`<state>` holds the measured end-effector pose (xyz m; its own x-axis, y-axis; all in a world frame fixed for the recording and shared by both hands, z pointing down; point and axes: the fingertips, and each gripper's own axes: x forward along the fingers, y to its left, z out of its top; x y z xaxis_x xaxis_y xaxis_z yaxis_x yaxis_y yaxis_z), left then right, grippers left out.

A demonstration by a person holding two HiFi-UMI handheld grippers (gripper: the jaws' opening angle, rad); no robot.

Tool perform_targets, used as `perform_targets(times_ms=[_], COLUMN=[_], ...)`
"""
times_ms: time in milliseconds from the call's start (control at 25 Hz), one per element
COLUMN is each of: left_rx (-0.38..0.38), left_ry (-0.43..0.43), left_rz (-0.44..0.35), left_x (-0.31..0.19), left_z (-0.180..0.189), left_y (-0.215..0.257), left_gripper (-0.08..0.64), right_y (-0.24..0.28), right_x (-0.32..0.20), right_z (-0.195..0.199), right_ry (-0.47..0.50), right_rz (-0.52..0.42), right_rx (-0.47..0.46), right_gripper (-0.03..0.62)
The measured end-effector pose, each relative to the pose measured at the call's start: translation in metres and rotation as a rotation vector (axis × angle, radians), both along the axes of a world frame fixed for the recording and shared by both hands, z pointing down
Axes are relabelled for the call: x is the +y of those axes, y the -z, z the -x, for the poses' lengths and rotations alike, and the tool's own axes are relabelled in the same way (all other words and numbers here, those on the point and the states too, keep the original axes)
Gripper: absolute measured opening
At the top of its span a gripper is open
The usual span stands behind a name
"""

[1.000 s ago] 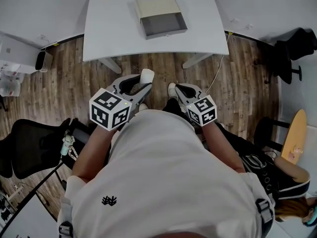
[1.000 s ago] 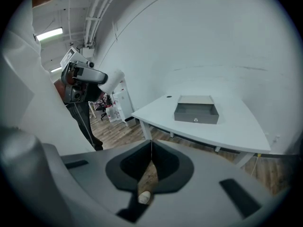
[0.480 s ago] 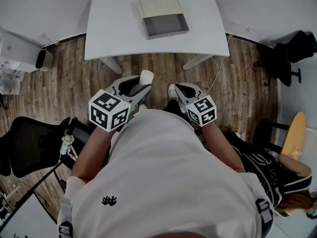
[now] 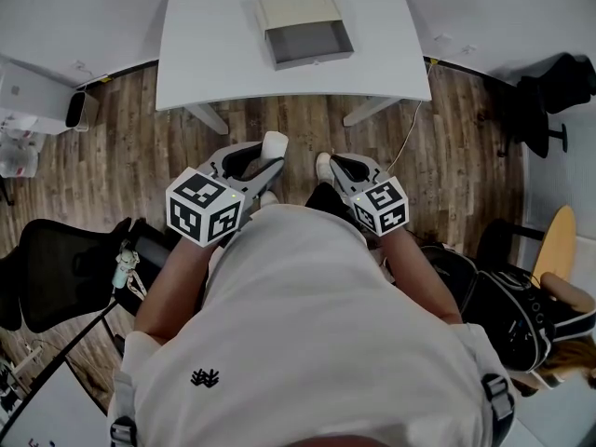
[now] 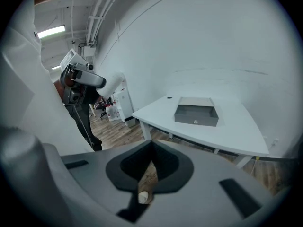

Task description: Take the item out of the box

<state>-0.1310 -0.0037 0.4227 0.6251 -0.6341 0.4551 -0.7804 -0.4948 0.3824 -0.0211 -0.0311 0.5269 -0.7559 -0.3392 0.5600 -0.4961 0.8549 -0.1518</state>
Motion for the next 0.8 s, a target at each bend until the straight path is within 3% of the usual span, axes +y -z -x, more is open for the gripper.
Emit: perform_targets(times_ms=[800], left_rx=[-0.012], left_ry=[0.057], left_rz=[0.024], left_x=[-0.047], left_z=[-0.012], left_y=[-0.01], left_gripper=[0.169], right_y=[0.001], right_x=[-0.044], right_z=[-0.017], right_ry=[0.03], right_rz=[-0.014], right_rx=[-0.014], right_gripper=[0.006])
